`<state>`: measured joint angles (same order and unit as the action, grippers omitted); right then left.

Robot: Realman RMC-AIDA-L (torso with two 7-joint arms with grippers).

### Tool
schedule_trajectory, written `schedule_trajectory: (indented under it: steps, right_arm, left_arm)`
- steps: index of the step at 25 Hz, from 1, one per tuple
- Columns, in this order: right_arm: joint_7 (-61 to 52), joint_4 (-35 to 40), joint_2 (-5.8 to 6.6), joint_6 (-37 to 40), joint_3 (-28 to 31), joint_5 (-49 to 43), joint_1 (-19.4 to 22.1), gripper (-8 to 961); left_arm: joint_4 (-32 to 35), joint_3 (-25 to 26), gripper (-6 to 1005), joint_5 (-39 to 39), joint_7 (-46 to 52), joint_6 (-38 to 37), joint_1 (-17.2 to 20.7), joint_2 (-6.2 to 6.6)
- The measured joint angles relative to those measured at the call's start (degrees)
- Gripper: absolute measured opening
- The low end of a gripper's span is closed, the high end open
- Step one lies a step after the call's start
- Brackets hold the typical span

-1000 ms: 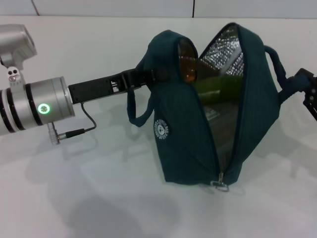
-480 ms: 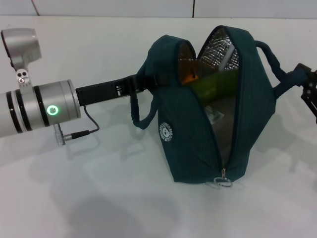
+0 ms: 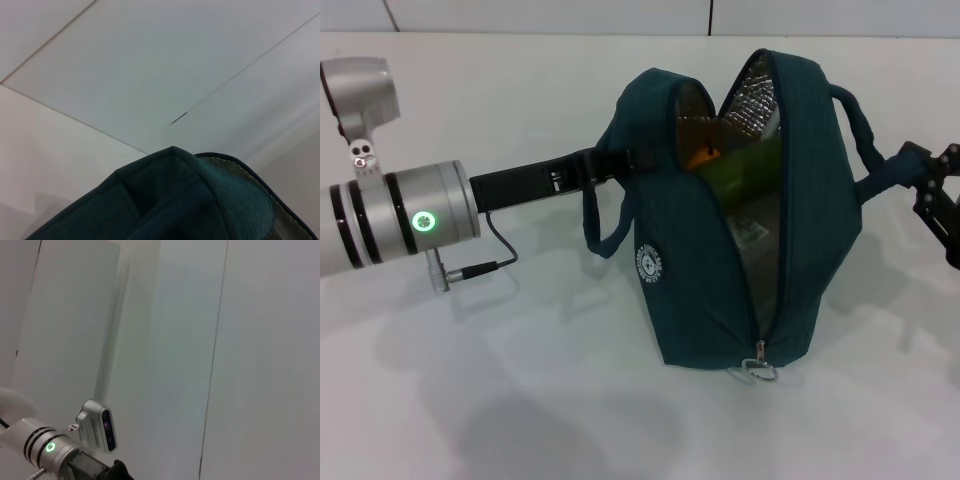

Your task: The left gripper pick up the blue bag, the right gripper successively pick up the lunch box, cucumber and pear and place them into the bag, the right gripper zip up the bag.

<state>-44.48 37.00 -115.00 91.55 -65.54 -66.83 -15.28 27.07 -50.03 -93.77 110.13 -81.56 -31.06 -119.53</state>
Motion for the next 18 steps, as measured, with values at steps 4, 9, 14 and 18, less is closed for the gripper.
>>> schedule_trajectory:
  steps: [4,9,14,18]
  right_arm:
    - [-0.22,-0.01,0.02,-0.07,-0.03,-0.11,-0.01,167]
    - [-0.45,0.05,0.20,0.10,0.04,-0.16,-0.08,206]
    - [-1.50,0.54,0.61,0.47,0.47,-0.24,-0.10,336]
    - [-1.41,0.64,1.03,1.21,0.66,-0.24,0.15,481]
  left_arm:
    - [0.00,0.17,49,0.15,0.04,-0.12,0.26,0.01]
    - [0.00,0.20,50,0.22,0.30,-0.36,0.35,0.01]
    - [0.01,0.21,50,0.34,0.18,-0.55,0.55,0.00]
    - [0.07,0.20,50,0.38,0.08,-0.61,0.69,0.00]
